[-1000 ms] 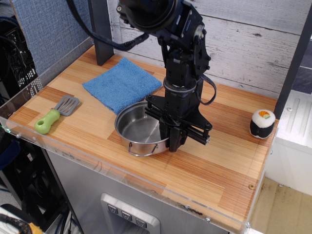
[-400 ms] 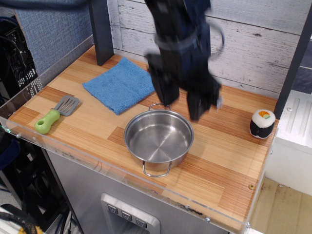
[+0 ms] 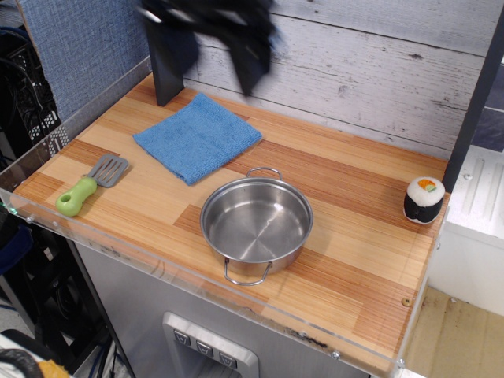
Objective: Move the pot bottom center of table
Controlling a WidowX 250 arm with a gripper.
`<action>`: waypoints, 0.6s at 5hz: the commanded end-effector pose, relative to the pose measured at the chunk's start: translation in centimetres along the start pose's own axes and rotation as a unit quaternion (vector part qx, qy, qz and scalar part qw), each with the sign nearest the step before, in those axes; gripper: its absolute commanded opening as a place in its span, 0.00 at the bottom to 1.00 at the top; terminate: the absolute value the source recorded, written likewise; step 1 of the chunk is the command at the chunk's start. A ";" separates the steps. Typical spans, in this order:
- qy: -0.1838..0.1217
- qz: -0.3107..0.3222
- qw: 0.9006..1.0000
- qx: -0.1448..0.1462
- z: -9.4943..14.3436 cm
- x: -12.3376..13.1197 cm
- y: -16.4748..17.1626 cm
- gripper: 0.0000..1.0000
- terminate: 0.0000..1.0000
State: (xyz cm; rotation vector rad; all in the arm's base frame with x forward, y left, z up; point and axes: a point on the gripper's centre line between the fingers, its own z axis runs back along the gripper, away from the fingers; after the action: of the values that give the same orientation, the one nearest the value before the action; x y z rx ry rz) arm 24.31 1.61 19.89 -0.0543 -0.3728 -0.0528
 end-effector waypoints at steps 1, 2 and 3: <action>0.108 -0.002 0.993 -0.046 -1.1 0.3 3.2 1.00 0.00; 0.142 -0.020 0.989 -0.049 -4.1 1.3 3.3 1.00 0.00; 0.157 -0.030 0.987 -0.025 -6.2 2.0 3.3 1.00 0.00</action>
State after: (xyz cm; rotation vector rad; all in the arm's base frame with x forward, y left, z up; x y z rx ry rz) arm 29.47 3.82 13.49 -0.0876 -0.0162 -0.1261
